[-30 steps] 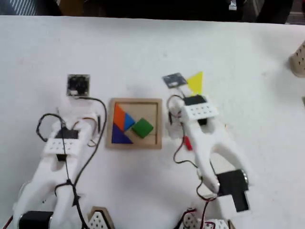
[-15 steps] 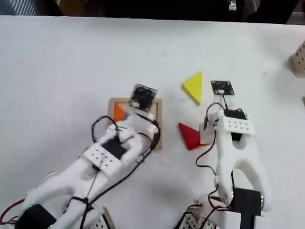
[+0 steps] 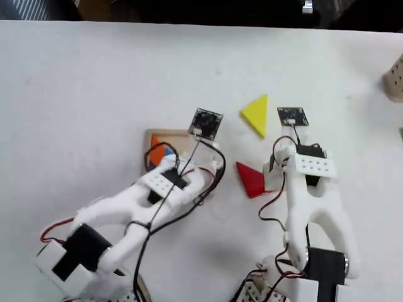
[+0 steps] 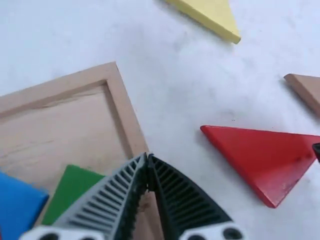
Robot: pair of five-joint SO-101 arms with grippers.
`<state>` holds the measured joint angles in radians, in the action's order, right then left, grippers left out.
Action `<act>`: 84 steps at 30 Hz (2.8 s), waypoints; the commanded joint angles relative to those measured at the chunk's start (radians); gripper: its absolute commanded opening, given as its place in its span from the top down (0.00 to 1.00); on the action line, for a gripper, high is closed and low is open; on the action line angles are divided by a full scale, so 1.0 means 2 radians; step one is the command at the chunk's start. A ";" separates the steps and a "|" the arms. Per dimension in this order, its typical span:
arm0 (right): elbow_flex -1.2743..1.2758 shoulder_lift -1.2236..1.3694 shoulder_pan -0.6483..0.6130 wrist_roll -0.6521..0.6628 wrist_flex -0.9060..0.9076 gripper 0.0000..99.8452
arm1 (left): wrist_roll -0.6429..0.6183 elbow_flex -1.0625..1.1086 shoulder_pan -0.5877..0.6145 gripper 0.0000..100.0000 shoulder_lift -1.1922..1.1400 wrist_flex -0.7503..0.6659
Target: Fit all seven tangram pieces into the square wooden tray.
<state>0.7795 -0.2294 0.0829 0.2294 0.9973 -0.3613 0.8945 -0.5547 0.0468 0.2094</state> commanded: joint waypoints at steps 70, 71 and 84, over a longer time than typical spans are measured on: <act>0.014 -0.019 -0.015 0.022 -0.023 0.98 | 0.007 -0.045 0.149 0.98 -0.016 0.049; 0.014 -0.019 -0.015 0.022 -0.023 0.98 | 0.018 -0.045 0.149 0.98 -0.013 0.058; 0.014 -0.019 -0.016 0.023 -0.023 0.98 | 0.038 -0.048 0.162 0.98 0.014 0.126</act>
<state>0.8117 -0.2294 0.0598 0.2616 0.9636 -0.2892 0.8301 -0.2693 0.0453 0.4672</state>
